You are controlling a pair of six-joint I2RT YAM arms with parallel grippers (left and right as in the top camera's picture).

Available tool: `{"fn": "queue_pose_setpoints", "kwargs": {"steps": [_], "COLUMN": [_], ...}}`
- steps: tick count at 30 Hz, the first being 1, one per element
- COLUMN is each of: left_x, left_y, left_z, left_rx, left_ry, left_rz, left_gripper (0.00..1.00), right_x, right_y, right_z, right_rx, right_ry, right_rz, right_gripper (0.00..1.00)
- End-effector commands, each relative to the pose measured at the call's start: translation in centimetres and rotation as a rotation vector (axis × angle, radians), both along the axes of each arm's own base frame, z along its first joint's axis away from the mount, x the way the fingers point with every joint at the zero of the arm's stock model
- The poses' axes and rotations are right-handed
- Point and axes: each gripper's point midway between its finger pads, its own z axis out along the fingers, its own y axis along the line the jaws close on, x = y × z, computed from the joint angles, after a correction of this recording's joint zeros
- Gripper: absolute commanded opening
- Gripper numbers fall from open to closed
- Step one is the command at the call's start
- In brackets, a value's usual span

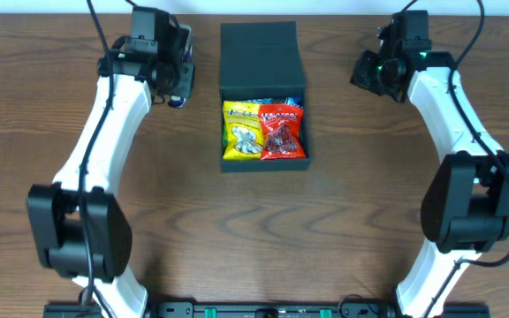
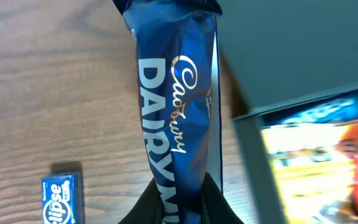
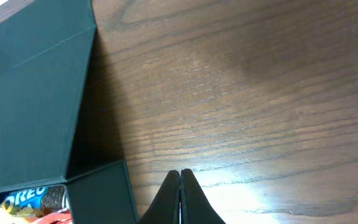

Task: Pack container
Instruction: 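Carry the Dairy Milk bar into the box and release it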

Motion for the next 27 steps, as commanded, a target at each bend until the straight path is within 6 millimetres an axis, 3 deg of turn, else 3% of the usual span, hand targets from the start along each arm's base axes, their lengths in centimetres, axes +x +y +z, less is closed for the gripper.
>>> {"fn": "queue_pose_setpoints", "kwargs": {"steps": [1,6,11,16,21,27], "left_x": [-0.7,-2.7,-4.2,-5.7,-6.9,-7.2], "left_y": [-3.4,-11.0,-16.1,-19.0,-21.7,-23.3], "left_z": [0.0,0.1,-0.2,-2.2,-5.0,-6.0], "left_rx": [-0.064,-0.202,-0.279,-0.324,-0.318,-0.336], "left_ry": [0.022,0.065,0.094,0.18,0.238,0.251], "left_rz": [-0.015,-0.04,-0.026,0.028,-0.006,0.0], "left_gripper": [0.06,0.06,0.06,0.06,0.06,0.06], "right_x": [0.6,0.8,0.8,0.8,-0.1,-0.2], "right_y": [-0.9,-2.4,-3.1,-2.8,1.3,-0.1], "right_z": [2.5,2.6,2.6,2.7,4.3,5.4], "right_rx": [-0.005,-0.006,-0.015,-0.064,0.044,0.103], "right_ry": [-0.061,-0.066,-0.069,-0.098,-0.218,-0.245], "right_rz": [-0.004,-0.032,-0.031,0.085,0.436,0.421], "right_gripper": [0.02,0.03,0.03,0.01,0.01,0.02]}}
